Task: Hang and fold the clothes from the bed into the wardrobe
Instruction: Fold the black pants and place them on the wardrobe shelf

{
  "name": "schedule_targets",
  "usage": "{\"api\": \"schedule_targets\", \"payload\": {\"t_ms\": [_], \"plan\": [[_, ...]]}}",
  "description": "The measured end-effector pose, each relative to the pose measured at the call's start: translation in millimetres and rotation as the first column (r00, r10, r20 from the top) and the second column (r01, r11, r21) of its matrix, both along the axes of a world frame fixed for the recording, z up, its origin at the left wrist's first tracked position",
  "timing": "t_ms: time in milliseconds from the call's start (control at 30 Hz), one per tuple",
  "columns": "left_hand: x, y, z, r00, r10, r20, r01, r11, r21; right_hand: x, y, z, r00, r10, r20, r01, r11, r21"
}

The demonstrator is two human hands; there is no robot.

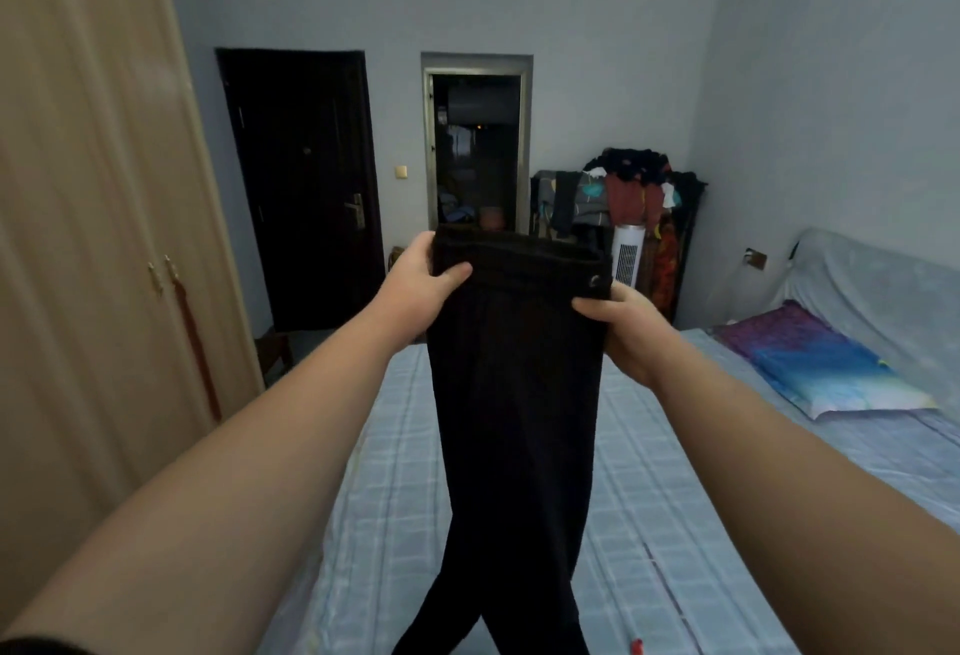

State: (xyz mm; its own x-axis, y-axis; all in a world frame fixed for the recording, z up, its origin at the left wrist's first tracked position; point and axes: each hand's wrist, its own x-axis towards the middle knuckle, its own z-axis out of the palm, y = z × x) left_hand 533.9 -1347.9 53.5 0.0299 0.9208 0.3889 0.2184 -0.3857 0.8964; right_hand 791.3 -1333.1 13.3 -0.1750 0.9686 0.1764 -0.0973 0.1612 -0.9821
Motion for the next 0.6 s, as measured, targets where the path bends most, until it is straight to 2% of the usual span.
{"api": "schedule_targets", "payload": {"t_ms": [100, 300, 433, 600], "plan": [[-5, -5, 26, 0.997, 0.048, -0.060, -0.042, 0.994, 0.104, -7, -10, 39, 0.996, -0.059, 0.060, 0.054, 0.995, 0.089], [-14, -31, 57, 0.999, 0.021, 0.038, -0.028, 0.979, 0.201, -13, -37, 86, 0.983, -0.112, 0.143, 0.071, 0.960, 0.270], [-18, -51, 63, 1.000, 0.009, 0.001, -0.009, 0.981, 0.193, -14, -57, 96, 0.987, -0.110, 0.117, 0.071, 0.953, 0.294], [-17, -82, 77, 0.999, -0.023, -0.033, 0.030, 0.967, 0.253, -7, -81, 111, 0.992, -0.058, 0.111, 0.026, 0.962, 0.271]]}}
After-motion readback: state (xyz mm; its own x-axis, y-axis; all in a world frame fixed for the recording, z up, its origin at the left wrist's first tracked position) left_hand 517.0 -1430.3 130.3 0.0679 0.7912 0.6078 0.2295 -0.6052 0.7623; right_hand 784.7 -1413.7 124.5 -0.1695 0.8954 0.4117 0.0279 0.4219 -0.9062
